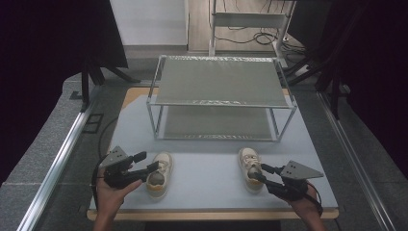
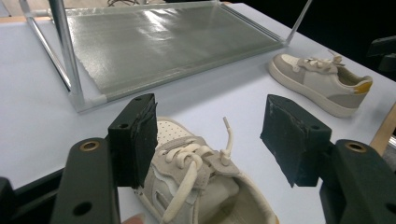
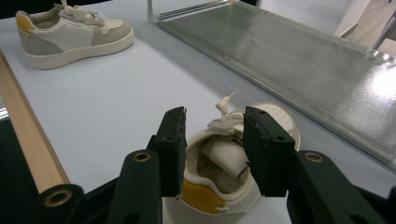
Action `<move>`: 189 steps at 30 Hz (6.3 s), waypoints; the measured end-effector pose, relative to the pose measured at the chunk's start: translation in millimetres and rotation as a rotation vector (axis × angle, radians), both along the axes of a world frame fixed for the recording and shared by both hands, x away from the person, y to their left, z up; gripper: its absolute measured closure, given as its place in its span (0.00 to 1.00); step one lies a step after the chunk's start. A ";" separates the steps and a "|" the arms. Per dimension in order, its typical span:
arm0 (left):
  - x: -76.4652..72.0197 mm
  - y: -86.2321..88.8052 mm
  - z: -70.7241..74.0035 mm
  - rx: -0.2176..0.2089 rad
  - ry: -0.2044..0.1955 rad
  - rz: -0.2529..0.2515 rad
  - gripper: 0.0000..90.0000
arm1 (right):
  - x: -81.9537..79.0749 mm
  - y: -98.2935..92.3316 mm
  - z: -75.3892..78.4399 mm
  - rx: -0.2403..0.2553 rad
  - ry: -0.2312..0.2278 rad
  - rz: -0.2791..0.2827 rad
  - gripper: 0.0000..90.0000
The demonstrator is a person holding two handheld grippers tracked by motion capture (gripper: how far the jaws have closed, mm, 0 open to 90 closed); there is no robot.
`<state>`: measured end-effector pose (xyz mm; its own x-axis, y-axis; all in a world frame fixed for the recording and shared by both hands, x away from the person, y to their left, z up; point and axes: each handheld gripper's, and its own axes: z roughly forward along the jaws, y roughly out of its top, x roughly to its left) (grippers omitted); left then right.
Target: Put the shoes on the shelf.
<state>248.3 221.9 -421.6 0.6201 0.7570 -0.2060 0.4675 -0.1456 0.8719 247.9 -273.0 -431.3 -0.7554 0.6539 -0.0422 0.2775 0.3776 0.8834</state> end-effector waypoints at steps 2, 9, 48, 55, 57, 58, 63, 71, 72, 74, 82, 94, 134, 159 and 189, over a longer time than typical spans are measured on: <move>0.1 -0.1 0.3 0.002 0.002 -0.010 0.40 | 1.1 -1.2 -0.1 0.000 0.001 0.003 0.66; -0.7 -2.0 6.8 0.038 0.010 -0.098 0.41 | 5.1 1.4 0.3 -0.011 0.014 0.035 0.66; 17.6 -34.9 -33.2 0.423 0.249 -0.594 0.76 | 55.3 33.9 -25.7 -0.397 0.330 0.447 0.72; 15.7 -37.4 -30.9 0.446 0.212 -0.604 0.78 | 53.5 31.9 -25.1 -0.381 0.326 0.439 0.74; 15.8 -37.0 -28.8 0.436 0.196 -0.601 0.78 | 52.6 31.2 -23.5 -0.376 0.315 0.445 0.75; 15.9 -37.3 -27.6 0.433 0.191 -0.598 0.78 | 52.0 31.0 -22.5 -0.370 0.310 0.455 0.75; 19.0 -43.0 -16.7 0.431 0.148 -0.603 0.78 | 48.1 34.6 -12.7 -0.372 0.248 0.467 0.75; 30.6 -64.6 -3.0 0.428 0.097 -0.621 0.78 | 51.2 41.5 -1.4 -0.388 0.208 0.464 0.75; 32.3 -66.9 -2.3 0.429 0.095 -0.621 0.78 | 52.5 42.0 -0.9 -0.391 0.206 0.463 0.75; 38.2 -74.1 0.0 0.427 0.087 -0.627 0.78 | 54.5 43.0 -0.1 -0.394 0.205 0.457 0.75; 60.5 -98.2 6.1 0.442 0.062 -0.643 0.78 | 65.3 50.2 5.2 -0.406 0.189 0.460 0.75; 82.6 -128.4 15.1 0.475 0.024 -0.666 0.78 | 86.8 57.3 13.3 -0.404 0.175 0.438 0.75; 144.8 -170.9 3.6 0.521 -0.024 -0.687 0.78 | 142.7 97.5 11.1 -0.447 0.143 0.424 0.74; 176.1 -179.9 -13.2 0.461 0.001 -0.653 0.78 | 168.1 110.0 -8.7 -0.454 0.147 0.375 0.74; 162.5 -182.3 -10.2 0.443 -0.165 -0.471 0.29 | 150.0 120.2 -4.1 -0.454 -0.039 0.245 0.35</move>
<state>410.8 39.6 -431.8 0.9018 0.3892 0.1881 0.1320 -0.6623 0.7375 397.8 -152.9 -435.4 -0.8764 0.3670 -0.3120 0.1027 0.7751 0.6234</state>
